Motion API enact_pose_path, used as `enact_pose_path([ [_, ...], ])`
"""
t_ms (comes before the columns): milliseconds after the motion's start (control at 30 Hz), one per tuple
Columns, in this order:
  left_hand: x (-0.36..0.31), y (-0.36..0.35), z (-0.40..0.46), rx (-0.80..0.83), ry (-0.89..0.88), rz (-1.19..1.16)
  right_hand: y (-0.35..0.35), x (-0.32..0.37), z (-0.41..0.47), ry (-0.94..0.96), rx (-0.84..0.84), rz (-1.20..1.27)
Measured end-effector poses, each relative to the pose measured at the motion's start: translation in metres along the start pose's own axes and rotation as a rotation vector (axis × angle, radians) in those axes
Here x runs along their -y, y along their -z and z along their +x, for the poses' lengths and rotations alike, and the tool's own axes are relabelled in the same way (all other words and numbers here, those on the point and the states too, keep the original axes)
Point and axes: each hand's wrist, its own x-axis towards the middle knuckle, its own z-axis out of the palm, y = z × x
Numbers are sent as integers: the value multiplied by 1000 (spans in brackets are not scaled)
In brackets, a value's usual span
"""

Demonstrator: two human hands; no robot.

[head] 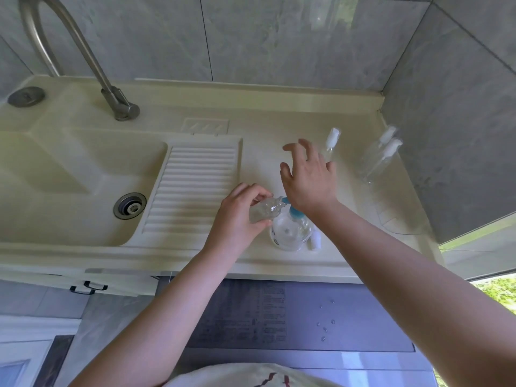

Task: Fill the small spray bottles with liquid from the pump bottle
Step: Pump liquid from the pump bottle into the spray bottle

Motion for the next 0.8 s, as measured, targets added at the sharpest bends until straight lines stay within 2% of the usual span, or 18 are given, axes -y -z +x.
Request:
enact_pose_path([
  [100, 0, 0, -1, -4, 0, -5, 5, -1, 5, 13, -24, -14],
  [267, 0, -1, -1, 3, -1, -12, -7, -1, -2, -19, 45, 6],
  [467, 0, 0, 0, -5, 3, 2, 4, -1, 1, -16, 4, -14],
  [567, 0, 0, -1, -1, 9, -6, -2, 0, -2, -41, 76, -10],
  [800, -1, 1, -1, -4, 27, -20, 2, 1, -1, -44, 18, -42],
])
